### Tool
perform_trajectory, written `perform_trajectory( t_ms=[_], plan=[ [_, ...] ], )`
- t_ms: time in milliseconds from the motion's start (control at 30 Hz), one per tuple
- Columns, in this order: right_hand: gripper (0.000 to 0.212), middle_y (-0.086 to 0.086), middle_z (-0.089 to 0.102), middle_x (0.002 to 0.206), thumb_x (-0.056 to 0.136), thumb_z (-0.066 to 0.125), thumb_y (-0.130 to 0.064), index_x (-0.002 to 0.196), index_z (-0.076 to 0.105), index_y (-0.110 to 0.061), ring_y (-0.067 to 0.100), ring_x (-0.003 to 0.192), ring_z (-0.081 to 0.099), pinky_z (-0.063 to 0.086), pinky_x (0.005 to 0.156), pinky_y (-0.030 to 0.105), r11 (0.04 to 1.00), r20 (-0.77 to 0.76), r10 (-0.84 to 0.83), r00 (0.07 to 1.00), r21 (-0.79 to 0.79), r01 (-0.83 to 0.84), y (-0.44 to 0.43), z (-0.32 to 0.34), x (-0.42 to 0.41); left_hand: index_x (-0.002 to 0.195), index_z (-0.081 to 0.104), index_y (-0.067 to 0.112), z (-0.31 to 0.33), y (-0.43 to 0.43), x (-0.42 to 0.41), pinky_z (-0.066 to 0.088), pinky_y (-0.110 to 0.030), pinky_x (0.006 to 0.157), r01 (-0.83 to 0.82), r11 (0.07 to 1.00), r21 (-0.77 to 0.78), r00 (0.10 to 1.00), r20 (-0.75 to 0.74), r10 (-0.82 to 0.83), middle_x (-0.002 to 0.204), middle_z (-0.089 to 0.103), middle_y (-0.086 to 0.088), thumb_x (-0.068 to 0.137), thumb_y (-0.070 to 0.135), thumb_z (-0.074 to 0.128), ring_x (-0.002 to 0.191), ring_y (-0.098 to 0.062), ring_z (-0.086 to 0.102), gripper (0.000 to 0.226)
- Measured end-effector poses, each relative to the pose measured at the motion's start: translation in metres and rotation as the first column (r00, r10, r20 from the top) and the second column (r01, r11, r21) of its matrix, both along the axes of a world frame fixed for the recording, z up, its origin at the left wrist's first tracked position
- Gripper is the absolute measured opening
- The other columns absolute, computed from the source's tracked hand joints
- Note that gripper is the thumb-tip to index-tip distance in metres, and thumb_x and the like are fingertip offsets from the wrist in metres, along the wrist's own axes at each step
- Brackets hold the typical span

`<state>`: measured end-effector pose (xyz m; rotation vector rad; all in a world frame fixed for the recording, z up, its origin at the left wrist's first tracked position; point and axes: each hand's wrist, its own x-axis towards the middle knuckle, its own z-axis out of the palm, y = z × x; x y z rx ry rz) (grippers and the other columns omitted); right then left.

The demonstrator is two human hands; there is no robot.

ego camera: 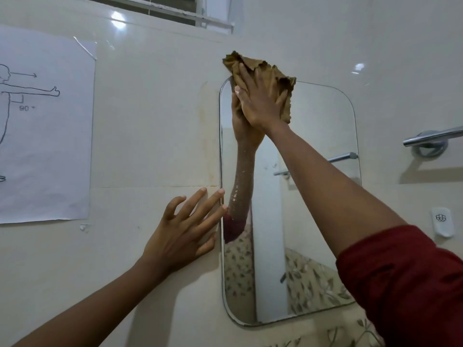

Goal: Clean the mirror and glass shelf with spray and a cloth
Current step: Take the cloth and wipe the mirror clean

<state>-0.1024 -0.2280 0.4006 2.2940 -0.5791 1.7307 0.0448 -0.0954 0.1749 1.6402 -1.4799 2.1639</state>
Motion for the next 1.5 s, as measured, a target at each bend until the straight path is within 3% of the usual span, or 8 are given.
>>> perform_trajectory(
  t_ms=[433, 600, 700, 800, 933, 1200, 1367, 1500],
  plan=[
    [0.052, -0.005, -0.021, 0.155, 0.096, 0.011, -0.046, 0.145, -0.004, -0.042, 0.016, 0.139, -0.034, -0.036, 0.104, 0.046, 0.98, -0.437, -0.075, 0.896, -0.196, -0.014, 0.008, -0.25, -0.022, 0.148, 0.022, 0.017, -0.005, 0.001, -0.002, 0.023, -0.044, 0.106, 0.151, 0.98, -0.127, 0.989, 0.019, -0.15, 0.154, 0.028, -0.005, 0.093, 0.039, 0.031, 0.14, -0.024, 0.026, 0.059],
    [0.055, 0.006, 0.004, 0.16, 0.097, 0.02, -0.043, 0.149, 0.008, -0.027, 0.033, 0.143, -0.015, 0.004, 0.107, 0.056, 0.968, -0.613, -0.217, 0.76, -0.238, 0.084, 0.008, -0.336, -0.056, 0.146, 0.029, 0.025, -0.003, 0.002, -0.003, 0.021, -0.045, 0.105, 0.039, 0.998, -0.057, 0.998, 0.055, -0.036, 0.153, 0.029, -0.004, 0.094, 0.044, 0.023, 0.14, -0.028, 0.028, 0.056],
    [0.053, 0.014, -0.012, 0.158, 0.096, 0.003, -0.044, 0.147, 0.0, -0.029, 0.037, 0.142, -0.02, -0.001, 0.11, 0.049, 0.993, -0.748, -0.08, 0.659, 0.0, 0.12, 0.01, -0.356, -0.072, 0.143, 0.037, 0.024, -0.001, 0.003, -0.004, 0.022, -0.045, 0.105, -0.007, 0.999, -0.036, 0.998, 0.059, 0.009, 0.151, 0.033, -0.004, 0.093, 0.047, 0.023, 0.138, -0.028, 0.033, 0.056],
    [0.047, -0.005, 0.015, 0.159, 0.099, 0.017, -0.046, 0.144, 0.025, -0.038, 0.02, 0.147, -0.005, -0.019, 0.111, 0.022, 0.922, -0.721, 0.204, 0.662, 0.369, 0.118, 0.028, -0.344, -0.091, 0.143, 0.037, 0.023, -0.001, 0.003, -0.005, 0.021, -0.045, 0.106, -0.01, 0.999, -0.032, 0.999, 0.051, 0.012, 0.151, 0.034, -0.004, 0.093, 0.048, 0.022, 0.138, -0.028, 0.033, 0.057],
    [0.033, -0.012, 0.052, 0.132, 0.095, 0.037, -0.049, 0.122, 0.053, -0.041, 0.001, 0.122, 0.047, 0.036, 0.106, 0.02, 0.604, -0.472, 0.7, 0.536, 0.792, -0.092, 0.02, -0.285, -0.124, 0.143, 0.036, 0.023, -0.001, 0.002, -0.003, 0.021, -0.046, 0.106, -0.003, 1.0, -0.027, 0.999, 0.045, 0.004, 0.152, 0.032, -0.005, 0.093, 0.05, 0.024, 0.138, -0.029, 0.032, 0.058],
    [0.004, -0.015, 0.062, 0.072, 0.085, 0.064, -0.027, 0.085, 0.068, -0.028, -0.003, 0.065, 0.054, 0.041, 0.061, 0.014, 0.876, -0.503, 0.421, 0.755, 0.441, -0.195, -0.002, -0.158, -0.126, 0.143, 0.035, 0.024, -0.002, 0.001, -0.002, 0.02, -0.045, 0.107, 0.018, 1.0, -0.018, 1.0, 0.025, -0.018, 0.153, 0.031, -0.005, 0.092, 0.051, 0.027, 0.139, -0.028, 0.031, 0.059],
    [0.015, -0.004, 0.061, 0.077, 0.078, 0.07, -0.027, 0.084, 0.059, -0.018, 0.013, 0.072, 0.057, 0.046, 0.065, 0.028, 0.972, -0.227, 0.16, 0.961, 0.207, -0.113, -0.019, -0.136, -0.106, 0.143, 0.036, 0.023, -0.002, 0.001, -0.002, 0.02, -0.046, 0.107, 0.027, 0.999, -0.019, 0.999, 0.028, -0.026, 0.152, 0.031, -0.005, 0.092, 0.05, 0.026, 0.138, -0.029, 0.032, 0.058],
    [0.021, 0.004, 0.058, 0.09, 0.079, 0.068, -0.03, 0.087, 0.057, -0.013, 0.022, 0.086, 0.05, 0.042, 0.072, 0.034, 0.962, 0.023, -0.247, 0.969, -0.117, 0.248, -0.023, -0.163, -0.087, 0.142, 0.038, 0.023, -0.002, 0.001, -0.002, 0.021, -0.046, 0.106, 0.036, 0.999, -0.019, 0.999, 0.028, -0.036, 0.152, 0.032, -0.005, 0.092, 0.05, 0.027, 0.138, -0.029, 0.032, 0.058]
  ],
)
